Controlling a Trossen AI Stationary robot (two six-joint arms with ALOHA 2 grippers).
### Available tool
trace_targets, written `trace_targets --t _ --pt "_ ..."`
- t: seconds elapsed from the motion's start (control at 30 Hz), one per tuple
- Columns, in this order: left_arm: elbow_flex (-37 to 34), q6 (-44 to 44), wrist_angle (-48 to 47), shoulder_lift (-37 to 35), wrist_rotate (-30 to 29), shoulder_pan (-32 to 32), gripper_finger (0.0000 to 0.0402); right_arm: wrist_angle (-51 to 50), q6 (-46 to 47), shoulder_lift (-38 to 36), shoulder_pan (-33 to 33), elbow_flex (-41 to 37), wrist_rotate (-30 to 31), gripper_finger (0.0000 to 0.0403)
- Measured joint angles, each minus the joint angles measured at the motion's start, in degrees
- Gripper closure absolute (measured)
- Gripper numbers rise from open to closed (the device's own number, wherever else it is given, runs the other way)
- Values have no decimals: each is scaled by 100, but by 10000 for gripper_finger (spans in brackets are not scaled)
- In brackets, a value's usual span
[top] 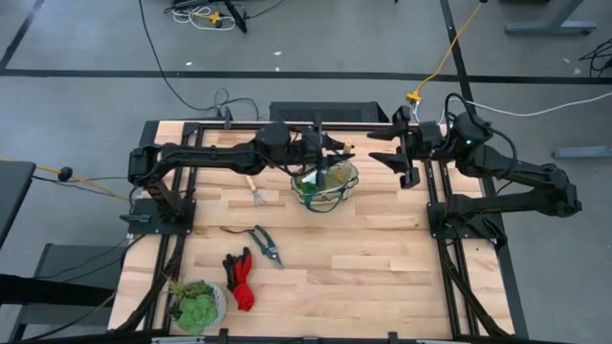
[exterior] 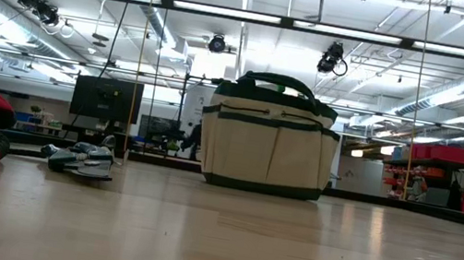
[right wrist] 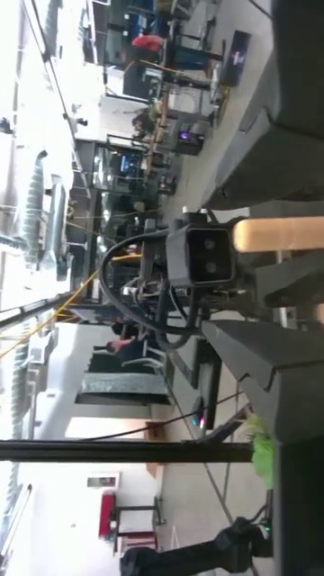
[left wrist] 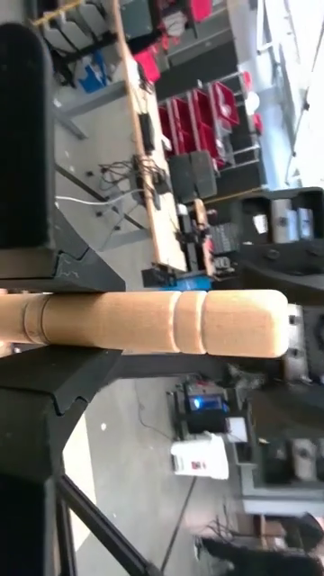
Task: Pick & Place Garden tools in Gardening bag
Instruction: Put the bottom brown hand rake into the gardening bag
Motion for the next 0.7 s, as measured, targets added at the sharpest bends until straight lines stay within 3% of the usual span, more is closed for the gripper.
trace_targets --t 0.7 --pt "-9 -107 554 1147 -444 222 324 -449 -234 0 0 0 -11 209"
